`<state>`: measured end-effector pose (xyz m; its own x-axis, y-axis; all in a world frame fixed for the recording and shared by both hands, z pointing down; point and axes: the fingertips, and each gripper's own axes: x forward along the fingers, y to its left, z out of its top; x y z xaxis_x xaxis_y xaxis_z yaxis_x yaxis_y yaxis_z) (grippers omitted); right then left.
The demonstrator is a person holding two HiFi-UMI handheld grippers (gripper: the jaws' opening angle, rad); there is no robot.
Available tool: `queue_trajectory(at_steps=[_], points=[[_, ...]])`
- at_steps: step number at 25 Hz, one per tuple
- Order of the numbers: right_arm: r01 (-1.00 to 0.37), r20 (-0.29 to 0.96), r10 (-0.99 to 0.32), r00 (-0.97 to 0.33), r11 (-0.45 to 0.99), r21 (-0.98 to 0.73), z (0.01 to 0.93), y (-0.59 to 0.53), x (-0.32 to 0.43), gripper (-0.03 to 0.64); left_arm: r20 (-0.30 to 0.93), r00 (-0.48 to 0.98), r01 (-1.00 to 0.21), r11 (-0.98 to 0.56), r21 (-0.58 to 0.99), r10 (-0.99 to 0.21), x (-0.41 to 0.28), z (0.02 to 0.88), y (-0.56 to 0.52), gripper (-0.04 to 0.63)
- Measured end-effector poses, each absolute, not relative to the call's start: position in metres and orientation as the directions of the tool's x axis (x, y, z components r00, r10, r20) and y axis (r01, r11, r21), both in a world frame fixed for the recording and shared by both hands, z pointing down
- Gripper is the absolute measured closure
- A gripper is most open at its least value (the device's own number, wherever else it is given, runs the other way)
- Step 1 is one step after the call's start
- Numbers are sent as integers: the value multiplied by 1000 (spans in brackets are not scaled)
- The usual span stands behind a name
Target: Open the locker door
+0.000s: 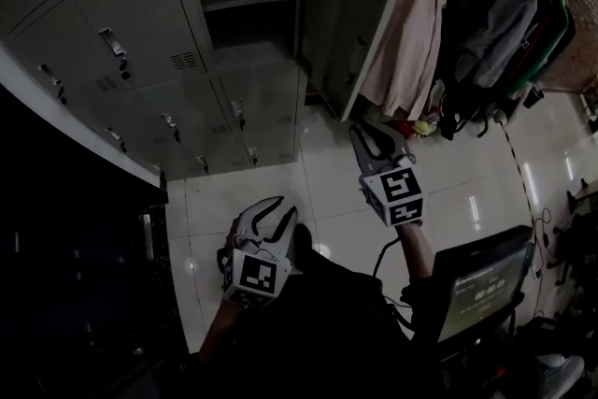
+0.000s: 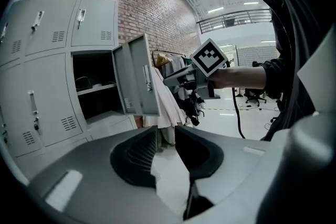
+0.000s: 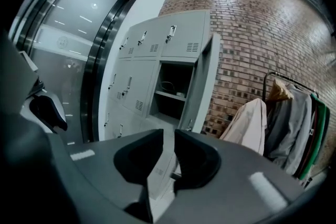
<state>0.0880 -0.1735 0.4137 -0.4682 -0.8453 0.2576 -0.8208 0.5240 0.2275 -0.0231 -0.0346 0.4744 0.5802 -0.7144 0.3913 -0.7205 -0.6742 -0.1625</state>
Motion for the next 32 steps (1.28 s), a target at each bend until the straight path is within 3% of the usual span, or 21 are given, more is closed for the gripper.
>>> queue_trajectory(at_steps=[7, 17, 21, 27, 32], points=[[-845, 212, -868, -448, 489, 215, 405, -250, 111, 555, 398, 539, -741, -642, -196, -743, -25, 460, -115, 492], [-781, 196, -831, -521, 557, 281, 404, -263, 101, 563, 403, 535, -736, -644, -207, -742, -16, 464, -172, 493], [-722, 192, -773, -605, 634, 276, 403, -252, 70, 600, 414, 536, -738, -646, -193, -736, -14, 464, -180, 493], [-488, 229, -535, -813, 842, 231, 407, -228, -37, 591, 412, 516, -744, -631, -219, -751, -24, 461, -184, 494], [-502, 209, -540, -815, 839, 208, 405, -232, -46, 592, 402, 479, -775, -591, -225, -781, -43, 457, -185, 493]])
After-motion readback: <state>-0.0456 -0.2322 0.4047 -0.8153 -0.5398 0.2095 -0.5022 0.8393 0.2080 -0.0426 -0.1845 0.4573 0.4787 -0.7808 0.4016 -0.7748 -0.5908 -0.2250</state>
